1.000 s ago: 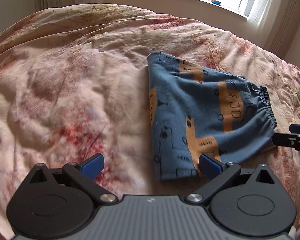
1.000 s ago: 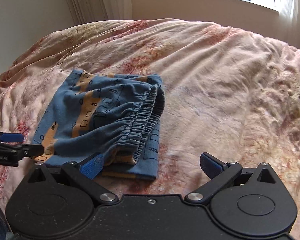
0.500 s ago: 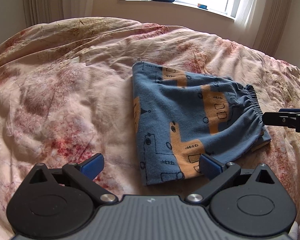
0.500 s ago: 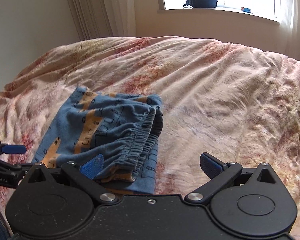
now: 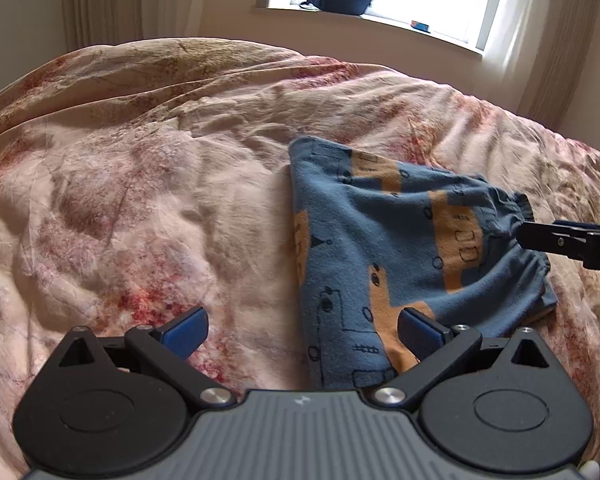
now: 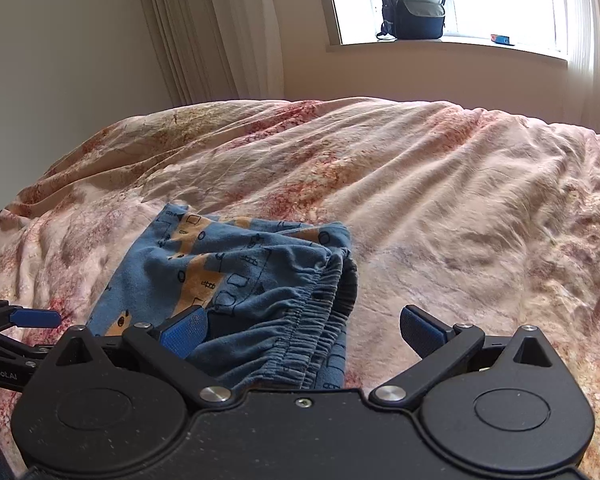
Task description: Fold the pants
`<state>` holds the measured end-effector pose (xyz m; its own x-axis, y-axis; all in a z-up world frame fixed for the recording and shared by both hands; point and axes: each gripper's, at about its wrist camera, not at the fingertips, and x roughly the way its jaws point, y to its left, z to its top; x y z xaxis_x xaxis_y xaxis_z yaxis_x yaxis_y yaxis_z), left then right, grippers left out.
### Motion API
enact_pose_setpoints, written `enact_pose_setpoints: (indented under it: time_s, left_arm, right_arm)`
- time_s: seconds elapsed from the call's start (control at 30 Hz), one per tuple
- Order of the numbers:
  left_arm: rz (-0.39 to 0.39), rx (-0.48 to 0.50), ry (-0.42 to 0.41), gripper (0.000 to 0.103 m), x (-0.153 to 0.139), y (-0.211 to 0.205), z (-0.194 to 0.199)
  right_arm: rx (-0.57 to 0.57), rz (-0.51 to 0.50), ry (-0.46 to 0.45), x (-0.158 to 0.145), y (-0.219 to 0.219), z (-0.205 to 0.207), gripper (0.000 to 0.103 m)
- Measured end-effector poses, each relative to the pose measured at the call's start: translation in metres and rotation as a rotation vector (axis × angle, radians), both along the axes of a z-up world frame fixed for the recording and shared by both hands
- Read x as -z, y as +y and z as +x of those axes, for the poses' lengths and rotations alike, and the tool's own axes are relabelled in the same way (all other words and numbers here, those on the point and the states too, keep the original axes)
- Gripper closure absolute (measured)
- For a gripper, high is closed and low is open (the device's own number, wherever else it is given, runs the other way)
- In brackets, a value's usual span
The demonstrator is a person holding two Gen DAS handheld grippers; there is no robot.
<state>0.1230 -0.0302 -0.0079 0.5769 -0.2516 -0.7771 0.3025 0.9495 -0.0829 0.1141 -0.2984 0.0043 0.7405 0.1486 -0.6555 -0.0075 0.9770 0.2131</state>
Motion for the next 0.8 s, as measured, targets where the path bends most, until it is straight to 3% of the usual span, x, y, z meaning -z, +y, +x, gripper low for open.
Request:
enact_pose_setpoints:
  time_s: [0.17, 0.3, 0.4, 0.57, 0.63, 0.7, 0.8]
  left_arm:
    - [-0.126, -0.069, -0.027, 0.0, -0.001, 0.019, 0.011]
    - [-0.172, -0.092, -0.018, 0.0, 0.01, 0.021, 0.027]
    - [-0.215, -0.064, -0.018, 0.0, 0.018, 0.017, 0.034]
    - [-0.248, -0.042, -0.017, 0.0, 0.029, 0.016, 0.033]
    - [-0.24, -0.031, -0.012, 0.001, 0.026, 0.015, 0.032]
    - [-0.242, -0.021, -0.009, 0.01, 0.023, 0.013, 0.031]
    - [-0.224, 0.003, -0.002, 0.015, 0.022, 0.01, 0.031]
  right_arm:
    - [-0.059, 0.034, -0.082, 0.005, -0.004, 0.012, 0.001]
    - [-0.085, 0.041, -0.12, 0.014, -0.013, 0.034, 0.001]
    - [-0.076, 0.079, -0.102, 0.024, -0.023, 0.054, 0.001]
    - [-0.043, 0.243, -0.042, 0.047, -0.042, 0.07, 0.004]
    - [-0.038, 0.29, -0.042, 0.047, -0.045, 0.069, 0.023]
    - [-0.045, 0.33, -0.031, 0.045, -0.047, 0.069, 0.034]
    - [-0.038, 0.362, -0.022, 0.046, -0.048, 0.068, 0.04]
